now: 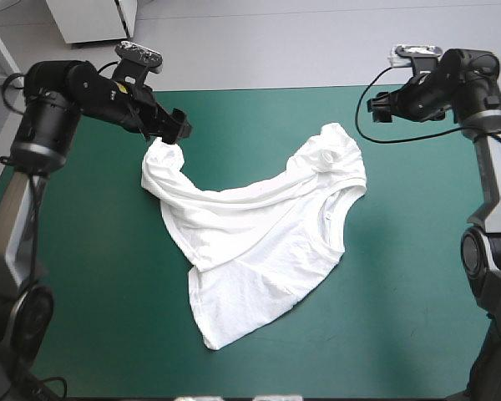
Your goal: Fold the cloth
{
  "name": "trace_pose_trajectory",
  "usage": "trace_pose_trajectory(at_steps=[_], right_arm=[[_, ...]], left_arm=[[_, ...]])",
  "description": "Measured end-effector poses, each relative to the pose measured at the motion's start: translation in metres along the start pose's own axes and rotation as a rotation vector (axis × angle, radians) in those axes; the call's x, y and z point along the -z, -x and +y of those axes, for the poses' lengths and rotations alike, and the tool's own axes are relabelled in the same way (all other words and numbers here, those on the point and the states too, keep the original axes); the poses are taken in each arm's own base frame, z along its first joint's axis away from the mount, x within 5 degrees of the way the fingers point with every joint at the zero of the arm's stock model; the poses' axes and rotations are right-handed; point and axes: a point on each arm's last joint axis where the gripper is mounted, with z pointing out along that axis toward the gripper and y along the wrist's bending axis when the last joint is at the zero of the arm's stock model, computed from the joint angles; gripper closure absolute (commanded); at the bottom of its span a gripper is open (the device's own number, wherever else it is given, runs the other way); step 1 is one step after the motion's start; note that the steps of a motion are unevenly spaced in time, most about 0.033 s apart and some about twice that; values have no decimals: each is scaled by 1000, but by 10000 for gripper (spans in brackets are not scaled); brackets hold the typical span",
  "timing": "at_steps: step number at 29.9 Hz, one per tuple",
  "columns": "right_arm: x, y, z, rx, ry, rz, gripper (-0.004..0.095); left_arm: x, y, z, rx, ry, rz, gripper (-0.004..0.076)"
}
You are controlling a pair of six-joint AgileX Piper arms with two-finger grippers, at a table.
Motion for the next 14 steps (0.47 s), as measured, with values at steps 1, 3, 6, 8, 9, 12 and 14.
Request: trace_pose_trajectory(at_steps=[1,3,6,8,9,12,14], right_arm=[[13,0,-4,-4,-5,-14,202],[28,-2,-5,-3,-12,-31,202],[55,-9,-1,11,-11,-56,202],[71,-14,3,15,-8,-70,203],[77,-18,4,17,-7,-71,203],[93,-30,7,19,-8,-65,207],[99,-41,8,20,-12,-47,207]], left_arm=[[15,-3,-14,-32,-14,-17,52],[32,-17,-37,-81,-42,-9,52],[52,-45,-70,-155,-64,28,52],[57,-66,-85,-179,-79,62,52],[59,-79,-93,-194,-97,83,52],[62,-109,-110,-217,-147,128,52],[62,-127,-120,-239,-184,160,52]])
